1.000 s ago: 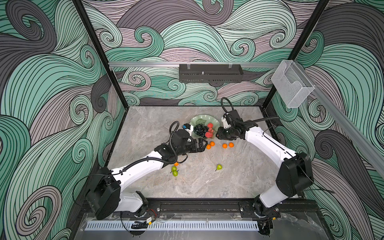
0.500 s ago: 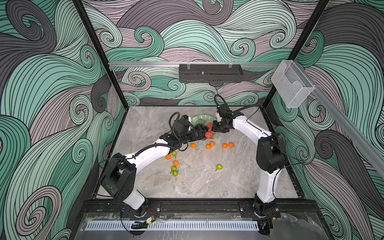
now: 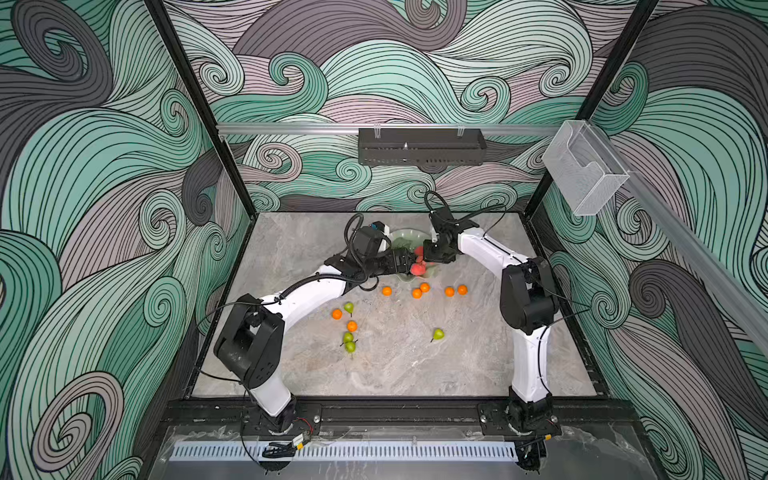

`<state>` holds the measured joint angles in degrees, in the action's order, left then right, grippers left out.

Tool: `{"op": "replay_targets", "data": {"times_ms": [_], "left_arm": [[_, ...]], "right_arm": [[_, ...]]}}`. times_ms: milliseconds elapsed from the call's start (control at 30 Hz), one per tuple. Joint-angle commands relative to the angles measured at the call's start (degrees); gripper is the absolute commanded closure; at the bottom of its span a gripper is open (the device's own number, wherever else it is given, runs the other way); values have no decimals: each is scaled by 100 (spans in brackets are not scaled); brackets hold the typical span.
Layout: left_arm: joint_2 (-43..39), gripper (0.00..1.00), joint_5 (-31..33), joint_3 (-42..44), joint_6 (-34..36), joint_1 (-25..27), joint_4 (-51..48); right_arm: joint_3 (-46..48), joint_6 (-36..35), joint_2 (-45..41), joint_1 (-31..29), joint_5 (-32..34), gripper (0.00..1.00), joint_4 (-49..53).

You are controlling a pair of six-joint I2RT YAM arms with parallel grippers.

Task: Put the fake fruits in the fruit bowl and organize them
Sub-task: 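Carry the peach to the green bowl and open the right gripper, then move right gripper down to the orange kumquats in front of the bowl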

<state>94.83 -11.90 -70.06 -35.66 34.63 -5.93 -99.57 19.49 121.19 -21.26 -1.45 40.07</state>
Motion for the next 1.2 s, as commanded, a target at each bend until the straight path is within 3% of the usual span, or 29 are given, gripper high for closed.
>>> {"op": "replay_targets", "data": {"times_ms": [0, 333, 733, 967, 1167], "left_arm": [[104, 1, -224, -196, 199, -14, -113], [57, 1, -434, -96, 225, -20, -117], [-355, 2, -189, -51, 422, 60, -674], [-1023, 1, 137, 464, 734, 396, -918], [-1294, 2, 61, 845, 461, 666, -1045]], "right_arm": [[-151, -28, 75, 34, 248, 58, 101], [-157, -63, 9, 34, 191, 51, 132], [-106, -90, -520, 34, 241, 44, 306], [901, 165, -1515, 16, 98, 45, 187], [2351, 465, -2652, 7, 383, 45, 7]]}}
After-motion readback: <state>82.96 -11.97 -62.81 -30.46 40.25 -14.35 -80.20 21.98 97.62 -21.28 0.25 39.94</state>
